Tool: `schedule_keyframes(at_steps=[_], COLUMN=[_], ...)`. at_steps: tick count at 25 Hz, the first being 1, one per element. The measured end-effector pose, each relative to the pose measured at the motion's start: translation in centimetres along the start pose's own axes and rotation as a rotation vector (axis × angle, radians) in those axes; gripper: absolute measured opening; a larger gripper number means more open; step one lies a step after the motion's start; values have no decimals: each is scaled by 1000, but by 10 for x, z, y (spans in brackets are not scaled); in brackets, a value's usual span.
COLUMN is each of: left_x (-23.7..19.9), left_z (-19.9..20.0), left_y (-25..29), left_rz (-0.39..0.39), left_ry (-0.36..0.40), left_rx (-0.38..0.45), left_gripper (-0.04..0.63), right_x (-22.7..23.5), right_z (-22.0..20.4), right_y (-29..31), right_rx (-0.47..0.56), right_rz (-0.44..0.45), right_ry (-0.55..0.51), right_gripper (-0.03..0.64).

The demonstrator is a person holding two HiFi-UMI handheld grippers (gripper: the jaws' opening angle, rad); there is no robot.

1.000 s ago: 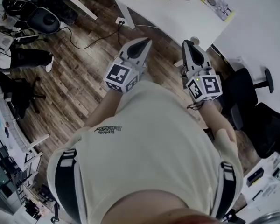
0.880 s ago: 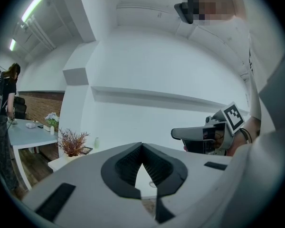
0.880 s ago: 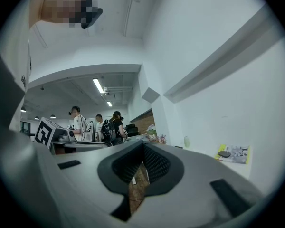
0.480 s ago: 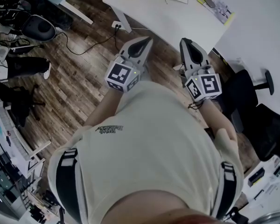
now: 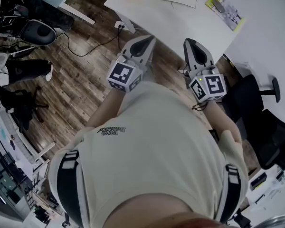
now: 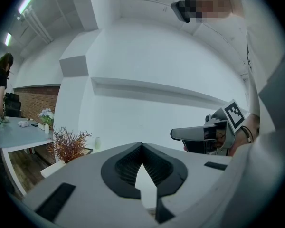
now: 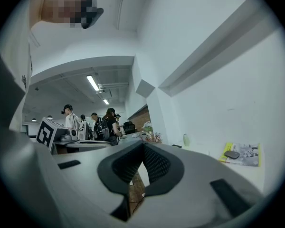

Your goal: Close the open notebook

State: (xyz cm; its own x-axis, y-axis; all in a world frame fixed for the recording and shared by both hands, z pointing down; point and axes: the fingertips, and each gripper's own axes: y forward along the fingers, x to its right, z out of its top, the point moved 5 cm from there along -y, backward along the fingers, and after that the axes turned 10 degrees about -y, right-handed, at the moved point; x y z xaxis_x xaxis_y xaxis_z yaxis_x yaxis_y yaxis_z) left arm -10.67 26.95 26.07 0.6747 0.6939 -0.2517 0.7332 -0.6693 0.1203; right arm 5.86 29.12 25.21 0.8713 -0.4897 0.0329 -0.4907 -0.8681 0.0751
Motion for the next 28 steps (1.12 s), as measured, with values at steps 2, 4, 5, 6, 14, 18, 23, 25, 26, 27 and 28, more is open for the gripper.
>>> schedule_keyframes(at_steps=[2, 4, 5, 6, 14, 18, 23, 25, 26, 27, 28], left_x=[-10, -21, -26, -32, -75, -101, -136, -148, -154, -160, -165], left_z=[4, 8, 10, 12, 28, 37, 49, 53, 55, 57, 59], left_y=[9, 18, 23, 29, 67, 82, 108, 118, 123, 128, 133], left_rz=[-3, -9, -13, -16, -30, -39, -67, -86, -95, -105, -116], left_ry=[-6, -8, -10, -11, -22, -28, -27, -26, -25, -24, -22], left_rx=[-7, -18, -24, -29, -46, -62, -83, -87, -88, -90, -91], left_gripper=[12, 12, 12, 12, 12, 12, 12, 12, 12, 12, 12], right_x=[6, 12, 15, 18, 46, 54, 64, 68, 70, 73, 76], right_z=[1, 2, 3, 3, 5, 8, 13, 14, 16, 17, 19], right_y=[12, 25, 31, 36, 86, 116, 158, 173, 180, 187, 194], right_rx=[-6, -11, -16, -21, -50, -59, -65, -69, -70, -69, -69], right_rz=[-6, -12, -16, -20, -44, -57, -79, -91, -98, -106, -115], right_ry=[5, 10, 13, 16, 34, 41, 48, 48, 49, 49, 48], right_gripper=[2, 2, 2, 2, 2, 2, 3, 3, 2, 3, 3])
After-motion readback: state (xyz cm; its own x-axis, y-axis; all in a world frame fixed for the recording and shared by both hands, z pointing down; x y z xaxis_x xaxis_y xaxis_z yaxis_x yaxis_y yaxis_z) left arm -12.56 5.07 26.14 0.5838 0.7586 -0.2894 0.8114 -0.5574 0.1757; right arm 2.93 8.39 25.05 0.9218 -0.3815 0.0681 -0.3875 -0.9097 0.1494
